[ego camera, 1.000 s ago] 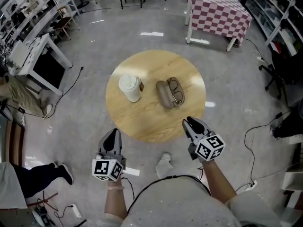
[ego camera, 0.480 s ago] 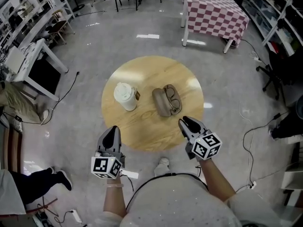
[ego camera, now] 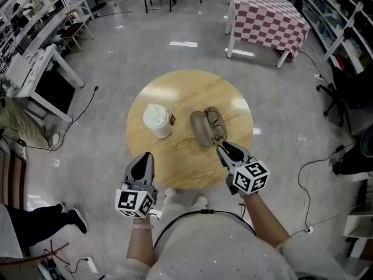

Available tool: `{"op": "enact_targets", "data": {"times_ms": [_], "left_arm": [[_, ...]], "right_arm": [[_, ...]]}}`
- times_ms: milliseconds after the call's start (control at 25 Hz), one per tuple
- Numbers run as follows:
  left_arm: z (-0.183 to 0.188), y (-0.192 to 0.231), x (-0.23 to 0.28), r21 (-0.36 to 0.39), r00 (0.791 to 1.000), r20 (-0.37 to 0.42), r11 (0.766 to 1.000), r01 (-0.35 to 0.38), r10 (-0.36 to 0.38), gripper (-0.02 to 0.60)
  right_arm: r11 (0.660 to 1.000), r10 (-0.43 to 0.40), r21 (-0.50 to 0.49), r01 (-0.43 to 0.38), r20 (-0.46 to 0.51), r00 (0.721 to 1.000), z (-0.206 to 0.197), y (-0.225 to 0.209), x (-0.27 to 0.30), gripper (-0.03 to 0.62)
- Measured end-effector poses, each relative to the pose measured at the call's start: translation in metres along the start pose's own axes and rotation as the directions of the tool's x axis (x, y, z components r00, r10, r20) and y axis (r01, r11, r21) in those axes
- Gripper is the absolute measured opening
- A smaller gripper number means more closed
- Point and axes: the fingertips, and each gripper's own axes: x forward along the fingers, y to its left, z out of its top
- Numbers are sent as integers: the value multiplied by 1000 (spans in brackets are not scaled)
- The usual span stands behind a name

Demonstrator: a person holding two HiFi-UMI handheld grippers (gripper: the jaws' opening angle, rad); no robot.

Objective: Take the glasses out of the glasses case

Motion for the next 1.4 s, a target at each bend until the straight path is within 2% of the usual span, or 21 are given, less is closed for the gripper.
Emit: {"op": "enact_targets", "data": {"times_ms": [320,560,960,1200,1400], "left_arm": [[5,6,17,9,996,-36,997,77,-77,6],[10,5,31,10,988,-57,989,144,-144,6],[-4,-10,50,-11,961,-80,964,265,-265,6],[-9,-13,57,-25,948,-98,953,300,-301,6],[-14,-10,58,-38,945,-108,951,306,-309,6]], "right_arm": [[998,-64,20,66,-59,996,0,-1,37,104],[992,-128,-22,126,-129,983,-2,-3,66,104],[958,-287,-84,275,-216,933,-12,-30,86,102],[946,-325,-104,308,-305,895,-24,-46,103,97],[934,-357,-159,321,-361,862,-31,-56,112,97]]}}
